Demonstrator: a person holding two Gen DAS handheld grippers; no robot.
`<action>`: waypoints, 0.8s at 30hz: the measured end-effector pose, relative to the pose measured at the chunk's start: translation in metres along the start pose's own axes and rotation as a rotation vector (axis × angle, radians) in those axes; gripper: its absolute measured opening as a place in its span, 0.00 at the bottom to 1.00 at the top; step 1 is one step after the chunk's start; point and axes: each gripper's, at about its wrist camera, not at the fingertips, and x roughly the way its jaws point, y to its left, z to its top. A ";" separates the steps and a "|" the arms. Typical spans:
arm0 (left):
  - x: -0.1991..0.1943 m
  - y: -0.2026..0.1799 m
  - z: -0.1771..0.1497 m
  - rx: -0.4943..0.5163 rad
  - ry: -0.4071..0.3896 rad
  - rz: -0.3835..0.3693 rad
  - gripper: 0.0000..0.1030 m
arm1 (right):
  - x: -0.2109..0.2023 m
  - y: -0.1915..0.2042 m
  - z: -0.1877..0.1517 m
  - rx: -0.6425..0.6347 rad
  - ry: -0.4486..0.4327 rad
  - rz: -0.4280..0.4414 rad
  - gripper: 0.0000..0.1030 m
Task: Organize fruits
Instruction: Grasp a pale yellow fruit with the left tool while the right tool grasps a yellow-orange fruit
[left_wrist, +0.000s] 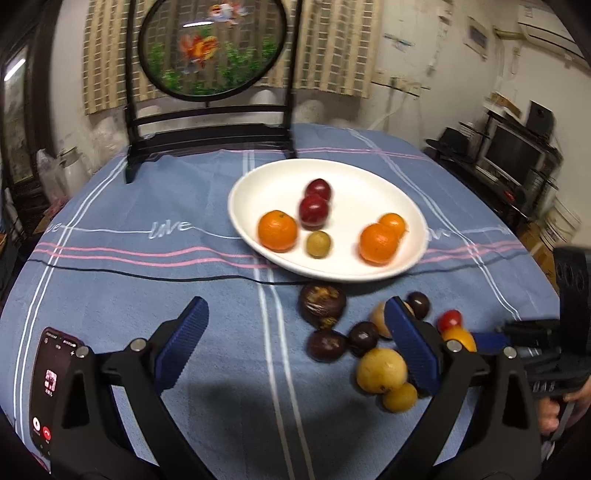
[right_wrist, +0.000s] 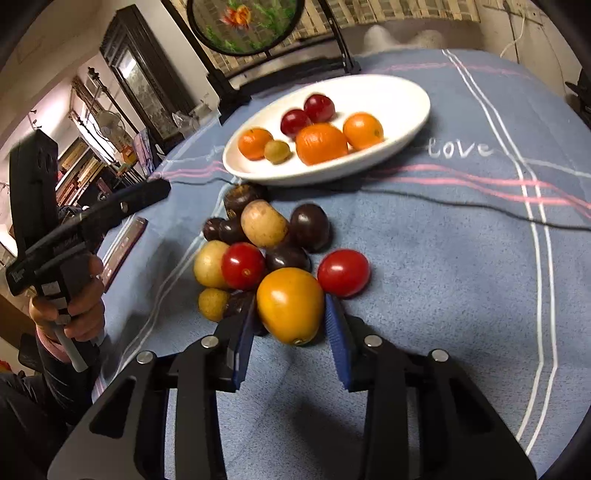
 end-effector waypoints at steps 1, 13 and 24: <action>-0.002 -0.003 -0.002 0.017 0.003 -0.024 0.95 | -0.004 0.000 0.000 -0.001 -0.014 0.006 0.37; 0.007 -0.020 -0.031 0.085 0.124 -0.197 0.67 | -0.019 -0.002 0.003 0.009 -0.082 -0.037 0.37; 0.023 -0.025 -0.037 0.044 0.206 -0.239 0.44 | -0.016 -0.001 0.003 0.002 -0.073 -0.047 0.37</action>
